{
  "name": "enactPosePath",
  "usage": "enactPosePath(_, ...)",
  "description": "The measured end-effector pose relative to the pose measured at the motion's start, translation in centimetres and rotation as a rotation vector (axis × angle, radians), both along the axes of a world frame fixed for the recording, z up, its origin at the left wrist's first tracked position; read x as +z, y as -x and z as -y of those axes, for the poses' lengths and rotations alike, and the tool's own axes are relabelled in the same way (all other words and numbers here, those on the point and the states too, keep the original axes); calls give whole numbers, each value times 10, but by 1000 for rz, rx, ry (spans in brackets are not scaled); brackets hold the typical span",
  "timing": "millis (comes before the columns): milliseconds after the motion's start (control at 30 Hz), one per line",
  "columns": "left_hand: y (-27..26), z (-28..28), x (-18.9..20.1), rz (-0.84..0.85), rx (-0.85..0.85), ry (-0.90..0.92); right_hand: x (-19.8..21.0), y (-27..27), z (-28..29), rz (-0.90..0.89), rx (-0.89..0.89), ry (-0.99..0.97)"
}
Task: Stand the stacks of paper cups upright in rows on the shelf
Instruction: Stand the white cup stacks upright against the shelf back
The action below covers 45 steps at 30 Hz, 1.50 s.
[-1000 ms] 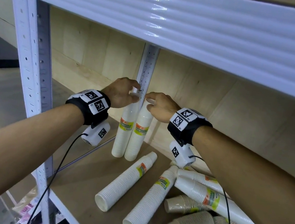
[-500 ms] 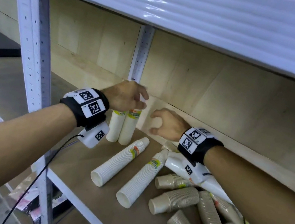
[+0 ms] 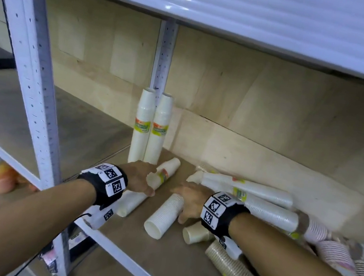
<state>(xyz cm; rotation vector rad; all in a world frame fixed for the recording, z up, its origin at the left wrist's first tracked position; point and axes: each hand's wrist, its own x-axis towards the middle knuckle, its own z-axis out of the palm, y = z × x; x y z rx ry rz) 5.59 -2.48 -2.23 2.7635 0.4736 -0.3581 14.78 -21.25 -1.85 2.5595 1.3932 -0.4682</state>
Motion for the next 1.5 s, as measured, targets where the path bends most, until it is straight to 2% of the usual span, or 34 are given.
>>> enactPosePath(233, 11, -2, -21, 36, 23, 14, -14, 4, -14, 120, 126, -17)
enactPosePath(400, 16, -7, -21, 20, 71, 0, -15, 8, -25, 78, 166, -68)
enactPosePath(533, 23, -20, -20, 17, 85, -88, -15, 19, -40, 35, 178, -63)
enactPosePath(800, 38, -60, -8, -99, 83, -146, -18, 39, -72, -54, 251, -124)
enactPosePath(967, 25, -63, -3, -110, 52, -135, -21, 31, -77, -72, 244, -149)
enactPosePath(1200, -16, -45, 0, -112, -62, -107, -20, -13, -57, -27, 93, -71)
enactPosePath(1500, -46, -29, -2, -130, -109, -141, -16, -21, -55, 81, 102, 81)
